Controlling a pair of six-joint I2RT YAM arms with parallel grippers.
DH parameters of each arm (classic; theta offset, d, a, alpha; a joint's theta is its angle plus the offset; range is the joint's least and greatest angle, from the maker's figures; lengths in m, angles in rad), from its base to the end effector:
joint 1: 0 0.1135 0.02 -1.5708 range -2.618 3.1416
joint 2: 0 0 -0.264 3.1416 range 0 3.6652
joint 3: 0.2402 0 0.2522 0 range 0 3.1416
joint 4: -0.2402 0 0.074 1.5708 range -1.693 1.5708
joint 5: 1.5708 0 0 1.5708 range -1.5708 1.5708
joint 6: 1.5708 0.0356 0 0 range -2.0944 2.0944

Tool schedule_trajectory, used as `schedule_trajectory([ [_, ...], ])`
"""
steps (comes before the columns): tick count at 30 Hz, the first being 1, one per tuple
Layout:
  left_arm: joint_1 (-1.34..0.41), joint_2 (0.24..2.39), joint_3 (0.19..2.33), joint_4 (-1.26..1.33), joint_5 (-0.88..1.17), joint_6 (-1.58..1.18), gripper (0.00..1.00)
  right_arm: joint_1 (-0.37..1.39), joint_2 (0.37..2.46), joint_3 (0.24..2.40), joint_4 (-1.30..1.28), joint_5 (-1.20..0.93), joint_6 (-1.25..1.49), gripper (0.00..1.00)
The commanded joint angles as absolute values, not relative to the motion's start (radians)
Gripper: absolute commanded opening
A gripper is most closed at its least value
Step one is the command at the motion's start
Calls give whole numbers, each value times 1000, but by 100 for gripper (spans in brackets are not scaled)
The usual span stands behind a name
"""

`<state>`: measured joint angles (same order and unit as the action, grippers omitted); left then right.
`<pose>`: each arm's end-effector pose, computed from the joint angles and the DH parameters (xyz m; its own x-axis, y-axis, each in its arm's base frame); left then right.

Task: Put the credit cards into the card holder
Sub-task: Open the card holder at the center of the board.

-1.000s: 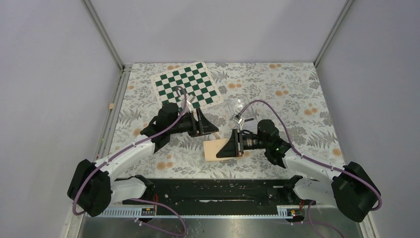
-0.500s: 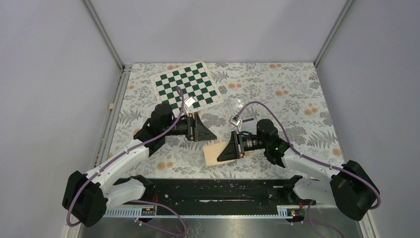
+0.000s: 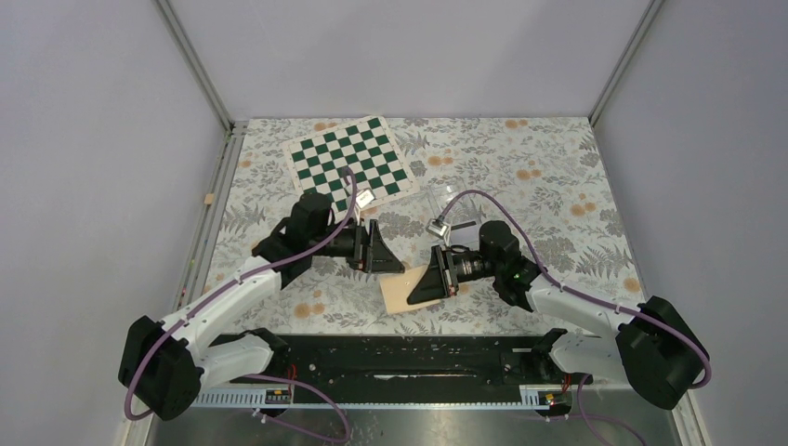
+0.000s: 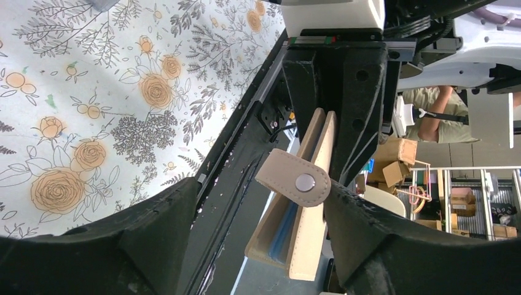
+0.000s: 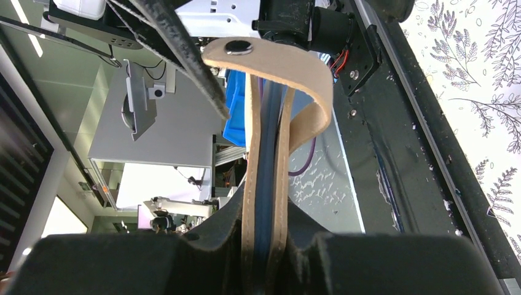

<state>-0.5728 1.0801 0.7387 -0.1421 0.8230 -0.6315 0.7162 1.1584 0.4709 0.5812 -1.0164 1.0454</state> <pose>0.1820 -0.1485 0.2752 -0.8550 0.0737 -0.5134 0.5072 0.3260 -0.7978 0.1565 0.1763 0.2364 -0.8908 -0.1716 -0.4207 -0.4239 -0.0190 0.9055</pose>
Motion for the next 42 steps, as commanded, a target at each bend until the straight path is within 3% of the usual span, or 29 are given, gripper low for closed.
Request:
schedule_trajectory([
  [1,-577,1095,792,-131,774,-606,71,722,1157,515,615,-1061,1050,0],
  [7,-578,1118,796,-122,701,-622,53,722,1154,513,602,-1070,1045,0],
  [10,-578,1116,792,-106,666,-639,53,721,1148,508,599,-1071,1044,0],
  [16,-578,1141,768,18,717,-711,60,722,1147,500,603,-1074,1043,0],
  [25,-586,1165,772,19,820,-669,53,722,1152,496,613,-1077,1048,0],
  [31,-585,1165,772,2,818,-655,36,722,1154,496,618,-1078,1049,0],
  [40,-585,1156,775,-32,814,-648,0,721,1148,494,609,-1079,1048,0],
  [42,-584,1149,770,-27,809,-659,0,722,1147,495,605,-1074,1041,0],
])
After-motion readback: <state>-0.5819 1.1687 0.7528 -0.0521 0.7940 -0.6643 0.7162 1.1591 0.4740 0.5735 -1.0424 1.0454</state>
